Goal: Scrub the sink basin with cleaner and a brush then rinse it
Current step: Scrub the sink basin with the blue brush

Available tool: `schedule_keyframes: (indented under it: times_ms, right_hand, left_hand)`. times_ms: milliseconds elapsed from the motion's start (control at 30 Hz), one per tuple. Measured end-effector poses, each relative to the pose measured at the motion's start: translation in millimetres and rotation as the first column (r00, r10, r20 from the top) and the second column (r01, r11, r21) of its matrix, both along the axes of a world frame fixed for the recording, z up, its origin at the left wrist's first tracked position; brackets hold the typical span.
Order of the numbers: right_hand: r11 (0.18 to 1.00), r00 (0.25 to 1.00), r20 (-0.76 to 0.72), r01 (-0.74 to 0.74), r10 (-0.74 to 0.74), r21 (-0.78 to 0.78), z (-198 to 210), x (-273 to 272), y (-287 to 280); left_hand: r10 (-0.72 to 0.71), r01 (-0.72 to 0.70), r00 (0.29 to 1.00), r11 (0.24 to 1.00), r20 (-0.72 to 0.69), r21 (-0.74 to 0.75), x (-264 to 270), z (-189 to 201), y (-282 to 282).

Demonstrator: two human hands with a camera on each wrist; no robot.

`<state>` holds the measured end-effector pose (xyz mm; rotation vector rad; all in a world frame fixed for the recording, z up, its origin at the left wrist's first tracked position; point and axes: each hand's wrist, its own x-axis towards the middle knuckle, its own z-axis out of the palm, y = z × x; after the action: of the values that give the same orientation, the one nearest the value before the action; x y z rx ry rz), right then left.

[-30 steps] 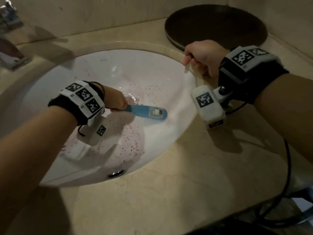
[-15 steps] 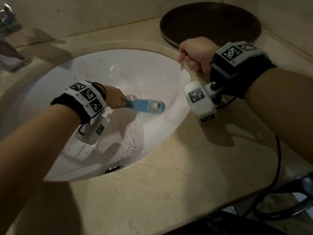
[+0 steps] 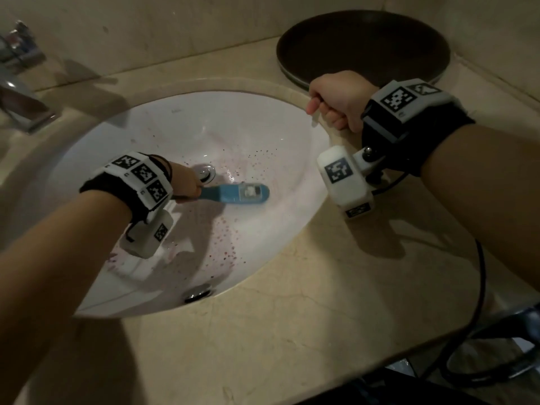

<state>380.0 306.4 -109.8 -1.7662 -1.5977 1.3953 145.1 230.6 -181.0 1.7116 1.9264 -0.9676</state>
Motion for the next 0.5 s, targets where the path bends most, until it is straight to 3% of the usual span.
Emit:
schedule_keyframes:
  times_ms: [100, 300, 433, 500]
  right_hand:
    - [1.000, 1.000, 0.009, -0.020, 0.020, -0.003, -0.2, 0.7, 0.1]
    - [0.999, 0.999, 0.014, -0.049, 0.049, -0.013, 0.7, 3.0, 1.5]
    - [0.992, 0.989, -0.107, -0.111, 0.104, -0.058, -2.0, 8.5, 6.3]
    - [0.995, 0.993, -0.077, -0.096, 0.095, -0.017, -2.6, 8.8, 5.9]
  left_hand:
    - [-0.008, 0.003, 0.999, 0.989, -0.034, -0.151, 2.8, -1.3, -3.8]
    - [0.079, -0.077, 0.996, 0.996, -0.039, 0.040, -12.7, -1.1, -3.4]
    - [0.056, -0.064, 0.996, 0.991, -0.073, -0.121, -8.3, -1.8, -4.5]
    - [0.015, -0.032, 0.996, 0.979, -0.086, -0.200, -3.7, -2.6, -8.0]
